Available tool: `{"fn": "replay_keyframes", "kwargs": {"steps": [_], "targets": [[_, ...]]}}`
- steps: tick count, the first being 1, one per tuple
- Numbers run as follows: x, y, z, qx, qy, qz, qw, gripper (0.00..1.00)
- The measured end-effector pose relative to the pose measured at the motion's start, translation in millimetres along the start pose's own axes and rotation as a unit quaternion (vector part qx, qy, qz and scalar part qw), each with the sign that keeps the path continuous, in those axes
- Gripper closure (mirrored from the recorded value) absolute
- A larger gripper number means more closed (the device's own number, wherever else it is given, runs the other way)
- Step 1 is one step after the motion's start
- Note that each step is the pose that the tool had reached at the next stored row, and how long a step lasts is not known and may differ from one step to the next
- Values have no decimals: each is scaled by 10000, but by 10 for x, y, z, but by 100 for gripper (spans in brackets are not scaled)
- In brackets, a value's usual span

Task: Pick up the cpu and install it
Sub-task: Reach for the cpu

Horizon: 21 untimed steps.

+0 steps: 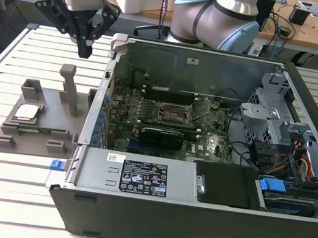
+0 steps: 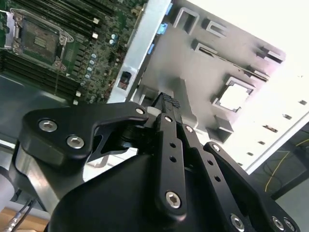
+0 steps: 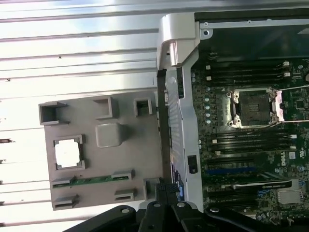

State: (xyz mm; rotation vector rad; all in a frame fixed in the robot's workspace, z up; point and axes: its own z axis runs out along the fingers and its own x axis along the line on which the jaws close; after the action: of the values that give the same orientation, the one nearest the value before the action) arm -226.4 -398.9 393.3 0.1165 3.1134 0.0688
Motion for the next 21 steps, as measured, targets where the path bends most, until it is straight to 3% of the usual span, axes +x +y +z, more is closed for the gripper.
{"fn": "replay_keyframes", "kwargs": {"steps": [5, 12, 21], "targets": [[155, -11, -4, 0, 0, 0, 10000, 89], [305, -23, -8, 0, 0, 1, 10000, 89], [595, -44, -15, -1, -1, 0, 10000, 89]]}}
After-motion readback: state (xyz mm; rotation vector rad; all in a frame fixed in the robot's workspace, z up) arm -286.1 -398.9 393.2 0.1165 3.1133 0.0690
